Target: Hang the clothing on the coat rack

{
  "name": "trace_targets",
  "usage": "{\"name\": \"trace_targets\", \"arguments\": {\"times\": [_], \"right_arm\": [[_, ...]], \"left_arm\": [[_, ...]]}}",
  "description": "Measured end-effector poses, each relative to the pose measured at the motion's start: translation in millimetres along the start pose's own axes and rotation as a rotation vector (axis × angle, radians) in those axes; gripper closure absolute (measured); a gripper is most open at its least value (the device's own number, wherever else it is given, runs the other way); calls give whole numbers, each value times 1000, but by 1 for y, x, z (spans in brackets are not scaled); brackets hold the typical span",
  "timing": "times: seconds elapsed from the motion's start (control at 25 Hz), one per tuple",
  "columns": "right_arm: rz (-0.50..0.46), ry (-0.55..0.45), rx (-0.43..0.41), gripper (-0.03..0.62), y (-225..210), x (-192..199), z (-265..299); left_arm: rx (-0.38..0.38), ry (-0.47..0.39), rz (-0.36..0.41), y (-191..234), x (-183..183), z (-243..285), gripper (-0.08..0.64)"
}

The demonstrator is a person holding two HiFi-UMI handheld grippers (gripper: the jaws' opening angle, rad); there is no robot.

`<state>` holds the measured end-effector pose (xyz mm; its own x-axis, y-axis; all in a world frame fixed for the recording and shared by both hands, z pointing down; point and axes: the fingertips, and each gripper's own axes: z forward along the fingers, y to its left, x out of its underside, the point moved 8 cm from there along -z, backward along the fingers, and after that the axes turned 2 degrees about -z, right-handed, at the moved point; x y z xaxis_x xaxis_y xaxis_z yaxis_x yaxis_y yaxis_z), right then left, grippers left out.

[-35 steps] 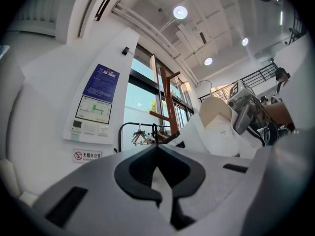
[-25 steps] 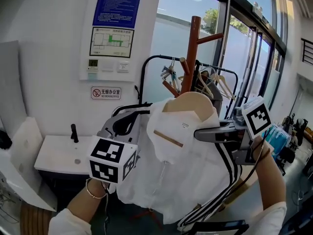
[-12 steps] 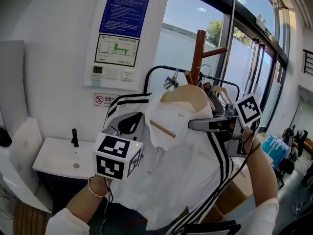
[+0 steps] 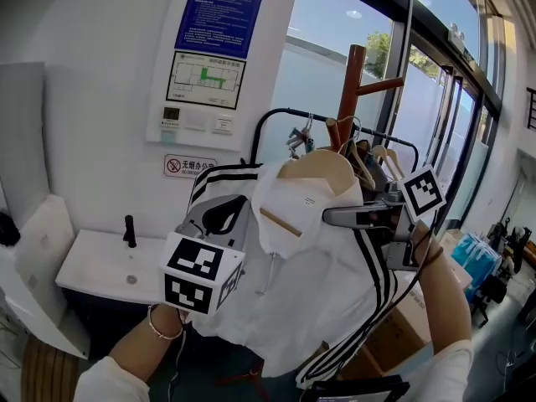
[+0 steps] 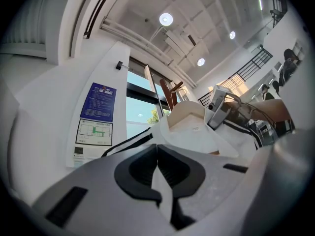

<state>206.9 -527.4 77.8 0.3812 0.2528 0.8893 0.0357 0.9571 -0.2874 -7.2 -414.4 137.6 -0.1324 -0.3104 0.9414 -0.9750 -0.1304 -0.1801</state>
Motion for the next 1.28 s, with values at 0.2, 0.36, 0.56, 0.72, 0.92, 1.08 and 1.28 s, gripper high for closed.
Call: {"name": "trace_targets", "arguments": {"times": [0.2,0.36,0.56,0.72,0.92,1.08,1.28], "right_arm": [[37,-11,-12,566,-16,3,5],[45,0,-1,566,-26,5,9],[62,11,0,566,-36,11,15],[65,22,2,566,-42,19,18],[92,3,10,566,-52,24,18],[69,-10,3,565,-54,25,19],[-86,31,145,563,-56,23,19]], "left_arm": [[5,9,-12,5,9,4,551],[1,22,-23,7,16,8,551],[20,44,-33,-1,27,16,551],[26,64,-48,-4,38,18,551],[43,82,-56,-6,48,22,551],[55,90,-65,-8,54,24,551],[70,111,-94,-16,68,24,551]]}}
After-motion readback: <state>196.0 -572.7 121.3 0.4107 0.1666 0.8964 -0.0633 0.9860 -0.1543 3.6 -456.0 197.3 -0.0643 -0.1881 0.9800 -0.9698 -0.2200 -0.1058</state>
